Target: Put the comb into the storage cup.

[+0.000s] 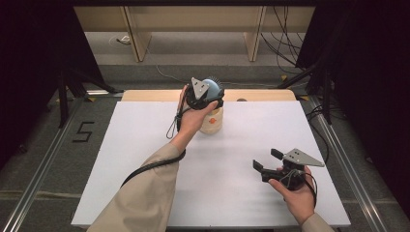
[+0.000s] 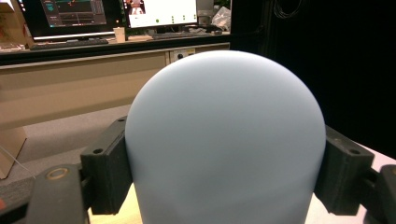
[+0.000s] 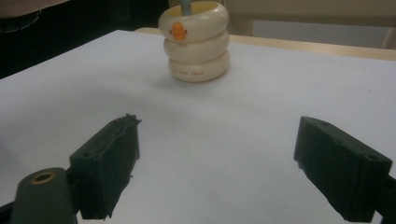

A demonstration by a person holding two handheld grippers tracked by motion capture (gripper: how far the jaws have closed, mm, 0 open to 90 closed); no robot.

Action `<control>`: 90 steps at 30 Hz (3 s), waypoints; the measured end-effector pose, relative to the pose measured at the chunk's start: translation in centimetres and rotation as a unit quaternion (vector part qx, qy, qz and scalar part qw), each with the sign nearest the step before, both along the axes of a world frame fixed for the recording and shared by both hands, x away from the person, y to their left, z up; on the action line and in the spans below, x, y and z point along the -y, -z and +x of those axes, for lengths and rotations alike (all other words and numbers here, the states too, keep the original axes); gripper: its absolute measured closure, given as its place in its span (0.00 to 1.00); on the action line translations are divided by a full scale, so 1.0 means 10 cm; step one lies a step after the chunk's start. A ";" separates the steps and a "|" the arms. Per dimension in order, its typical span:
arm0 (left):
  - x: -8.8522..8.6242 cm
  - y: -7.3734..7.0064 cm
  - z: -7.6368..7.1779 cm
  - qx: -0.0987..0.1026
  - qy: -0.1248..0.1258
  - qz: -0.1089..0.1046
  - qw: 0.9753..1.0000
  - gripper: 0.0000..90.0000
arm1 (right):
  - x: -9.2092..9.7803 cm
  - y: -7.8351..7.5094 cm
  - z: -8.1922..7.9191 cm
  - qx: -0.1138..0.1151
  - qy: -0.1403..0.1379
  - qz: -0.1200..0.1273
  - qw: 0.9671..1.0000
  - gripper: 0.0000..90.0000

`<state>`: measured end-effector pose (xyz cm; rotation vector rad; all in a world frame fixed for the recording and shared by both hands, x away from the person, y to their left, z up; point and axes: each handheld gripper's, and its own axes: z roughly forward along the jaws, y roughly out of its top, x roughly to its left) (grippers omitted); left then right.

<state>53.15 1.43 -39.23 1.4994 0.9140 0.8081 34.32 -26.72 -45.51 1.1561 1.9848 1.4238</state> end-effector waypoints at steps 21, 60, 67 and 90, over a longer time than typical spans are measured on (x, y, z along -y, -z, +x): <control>0.00 0.05 0.01 -0.002 0.000 -0.002 1.000 0.22 | 0.00 0.00 0.00 -0.001 -0.001 0.000 1.000 0.17; -0.20 0.04 -0.18 -0.015 0.011 0.005 1.000 0.19 | -0.02 0.02 0.01 -0.003 -0.001 -0.004 1.000 0.17; -0.22 0.02 -0.20 -0.013 0.015 0.009 1.000 0.16 | -0.02 0.02 0.01 -0.004 -0.001 -0.006 1.000 0.17; -0.26 -0.10 -0.30 -0.013 0.040 0.014 0.999 0.01 | -0.02 0.02 0.01 -0.004 0.001 -0.006 1.000 0.17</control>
